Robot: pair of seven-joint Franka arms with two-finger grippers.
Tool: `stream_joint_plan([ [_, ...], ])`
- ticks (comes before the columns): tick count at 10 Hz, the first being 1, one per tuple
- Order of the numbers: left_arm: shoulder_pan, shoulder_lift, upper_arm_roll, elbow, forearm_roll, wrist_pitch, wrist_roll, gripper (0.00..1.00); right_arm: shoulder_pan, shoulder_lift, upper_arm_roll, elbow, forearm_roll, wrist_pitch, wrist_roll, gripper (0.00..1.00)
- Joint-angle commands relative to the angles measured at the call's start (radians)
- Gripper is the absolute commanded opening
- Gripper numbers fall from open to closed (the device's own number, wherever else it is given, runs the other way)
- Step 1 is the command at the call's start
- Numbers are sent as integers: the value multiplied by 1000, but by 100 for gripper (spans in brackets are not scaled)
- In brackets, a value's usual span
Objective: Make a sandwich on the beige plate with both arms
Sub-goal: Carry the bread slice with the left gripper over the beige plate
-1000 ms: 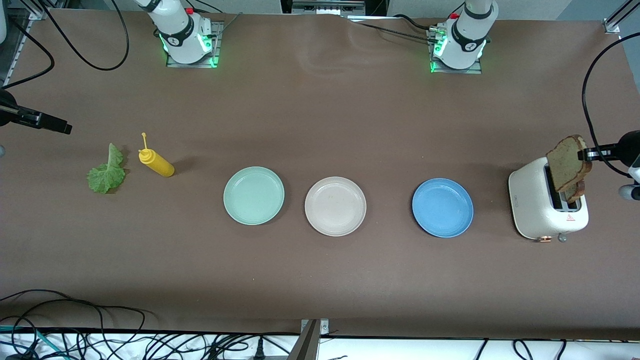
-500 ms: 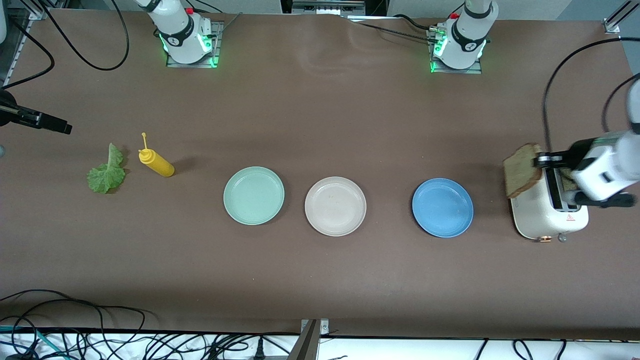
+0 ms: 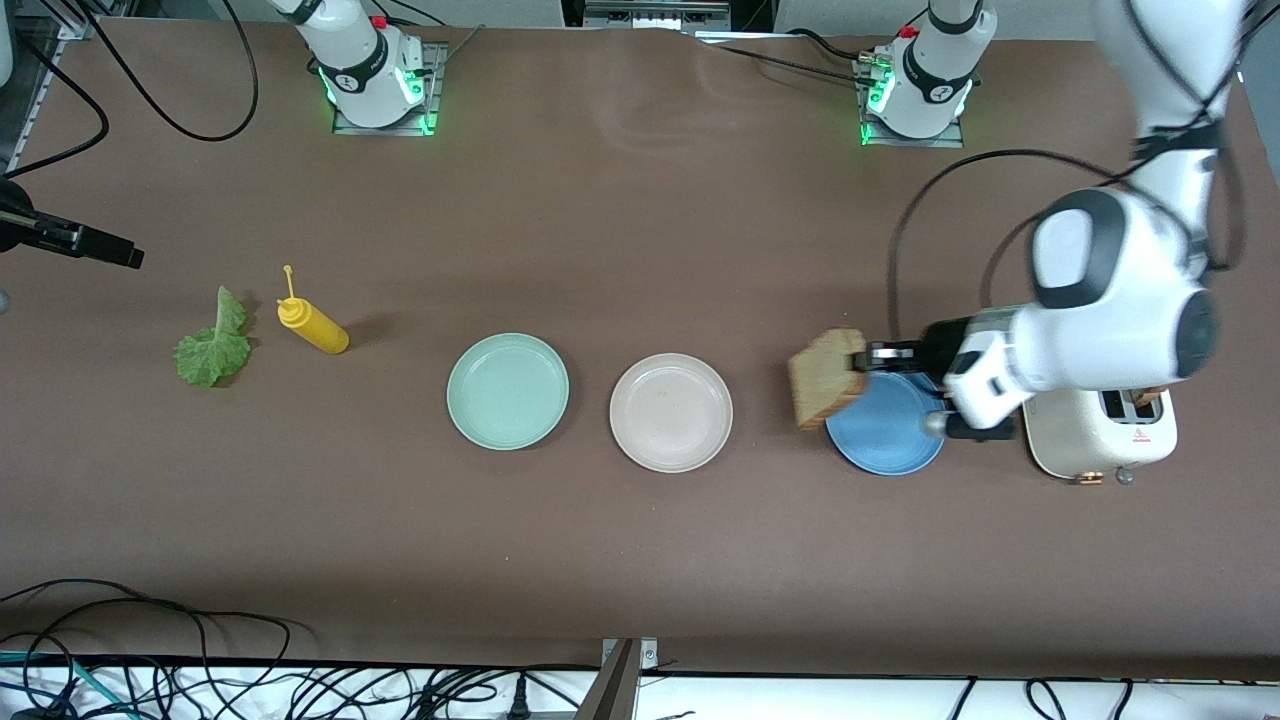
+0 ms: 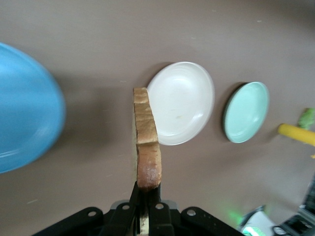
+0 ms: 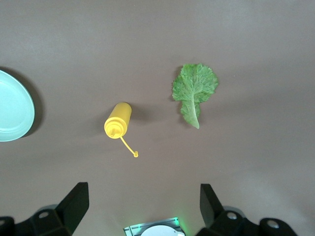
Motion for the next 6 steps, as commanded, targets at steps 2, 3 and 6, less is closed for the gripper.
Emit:
stream_joint_plan([
  [2, -133, 134, 13, 51, -168, 169, 0, 0, -6, -13, 0, -2, 19, 0, -17, 100],
  [3, -174, 162, 16, 57, -213, 205, 0, 0, -6, -13, 2, -2, 19, 0, -17, 100],
  [6, -237, 245, 42, 141, -322, 213, -4, 0, -6, -13, 2, -2, 19, 0, -17, 100],
])
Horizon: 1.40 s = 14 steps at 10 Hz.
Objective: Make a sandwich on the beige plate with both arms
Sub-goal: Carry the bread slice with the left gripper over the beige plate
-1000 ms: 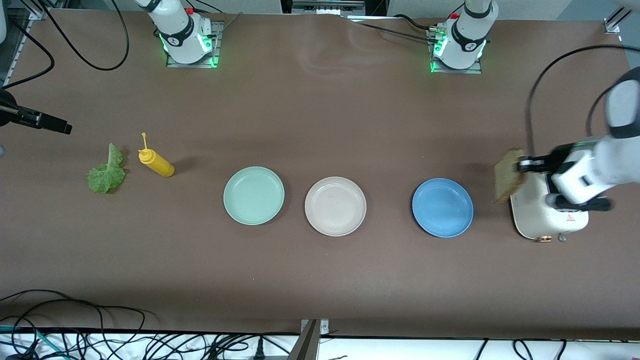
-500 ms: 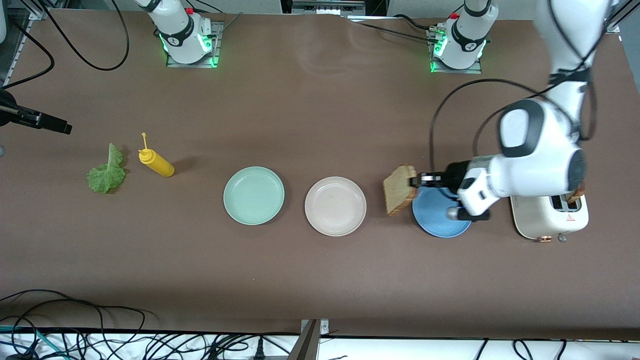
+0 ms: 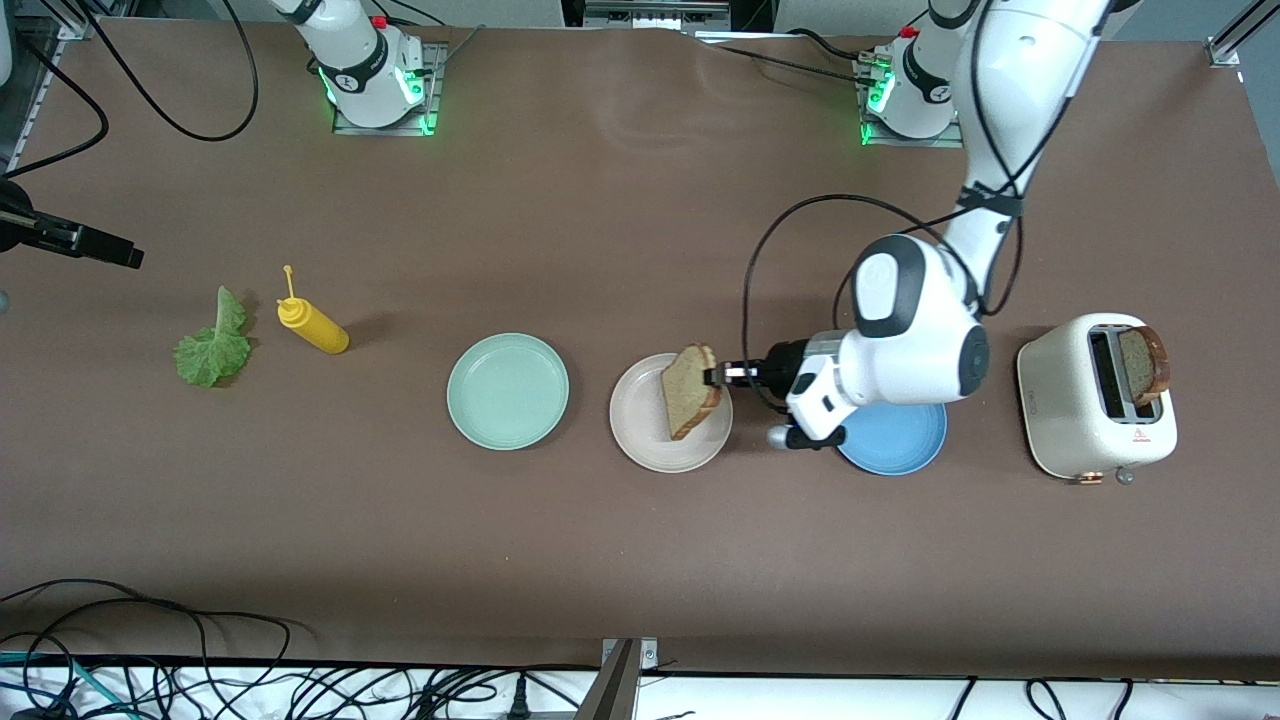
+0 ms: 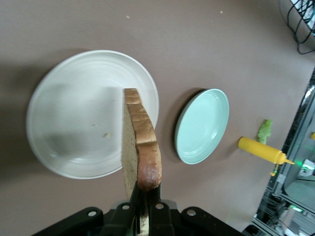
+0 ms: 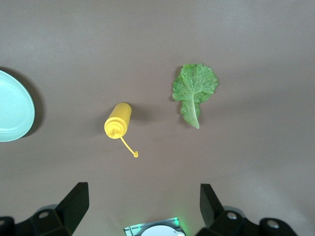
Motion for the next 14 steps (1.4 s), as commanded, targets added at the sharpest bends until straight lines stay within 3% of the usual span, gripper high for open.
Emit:
stream_joint_plan([
  [1, -32, 68, 22, 76, -68, -11, -3, 0, -6, -13, 2, -3, 19, 0, -17, 100],
  [14, -43, 152, 21, 117, -71, 18, 10, 0, -6, -13, 0, -3, 17, 2, -17, 100],
])
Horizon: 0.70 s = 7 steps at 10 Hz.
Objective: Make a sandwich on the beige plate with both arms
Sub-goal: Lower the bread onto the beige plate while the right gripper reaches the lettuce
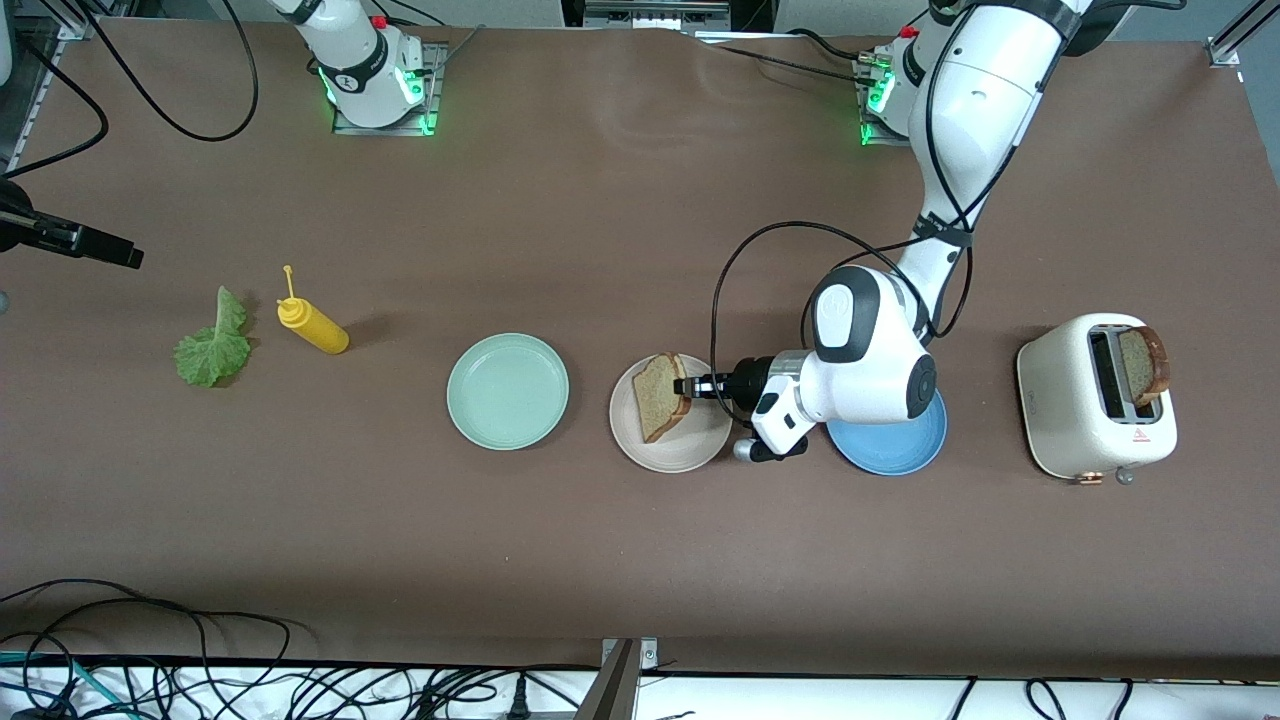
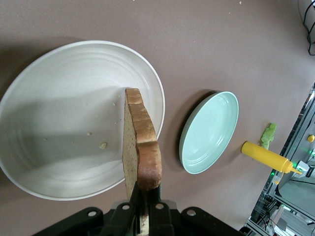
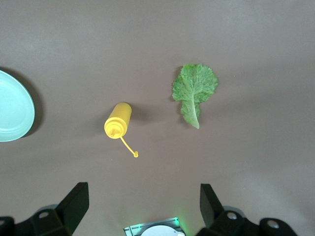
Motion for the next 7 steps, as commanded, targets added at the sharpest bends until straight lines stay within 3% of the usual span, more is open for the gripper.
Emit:
stream_joint_plan([
  [1, -12, 50, 14, 60, -43, 1, 12, 0, -8, -13, 0, -3, 9, -1, -19, 100],
  [7, 14, 61, 53, 46, -38, -3, 133, 0, -26, 32, -4, -6, 8, 5, -13, 100],
])
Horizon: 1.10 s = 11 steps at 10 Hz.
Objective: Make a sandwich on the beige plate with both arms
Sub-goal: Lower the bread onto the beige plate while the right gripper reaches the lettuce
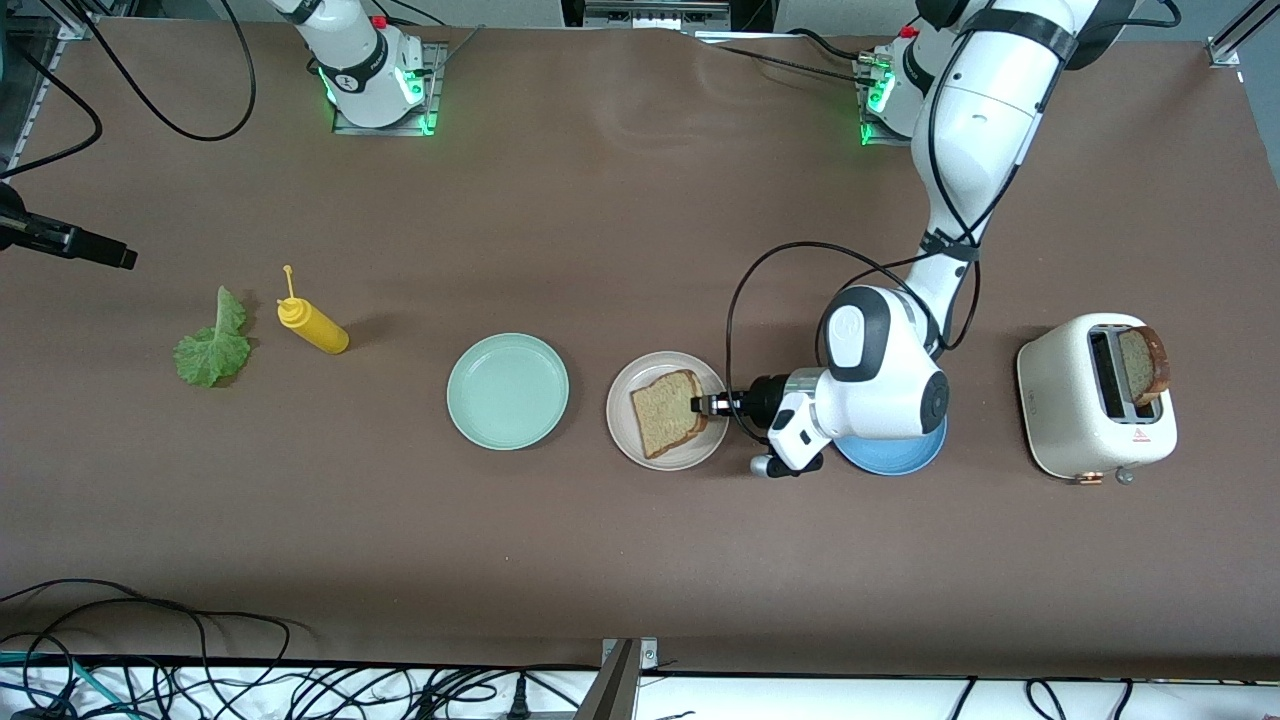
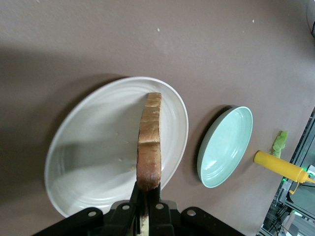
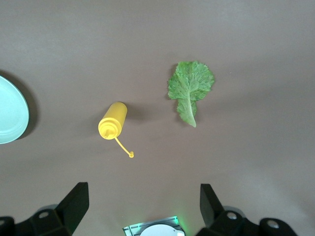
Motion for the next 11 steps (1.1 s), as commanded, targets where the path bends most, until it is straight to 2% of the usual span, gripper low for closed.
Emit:
stream_joint_plan([
  [1, 5, 16, 11, 15, -35, -3, 68, 0, -10, 39, 2, -2, 5, 6, -11, 100],
  [5, 6, 61, 34, 4, -32, -3, 144, 0, -25, 150, 0, -9, -13, 25, 0, 100],
  [7, 5, 73, 34, 4, -32, -3, 144, 12, -32, 212, 0, -10, -82, 58, -6, 100],
  [8, 5, 76, 34, 4, -32, -2, 142, 24, -54, 240, 0, -12, -84, 69, -13, 100],
  [9, 5, 76, 34, 4, -32, -2, 141, 49, -61, 269, 0, -19, -84, 89, -13, 100],
  [10, 5, 75, 34, 4, -31, -2, 144, 99, -79, 283, 0, -42, -84, 123, -16, 100],
  [11, 3, 73, 34, 5, -31, -2, 144, 100, -85, 283, 0, -80, -84, 166, -31, 100],
])
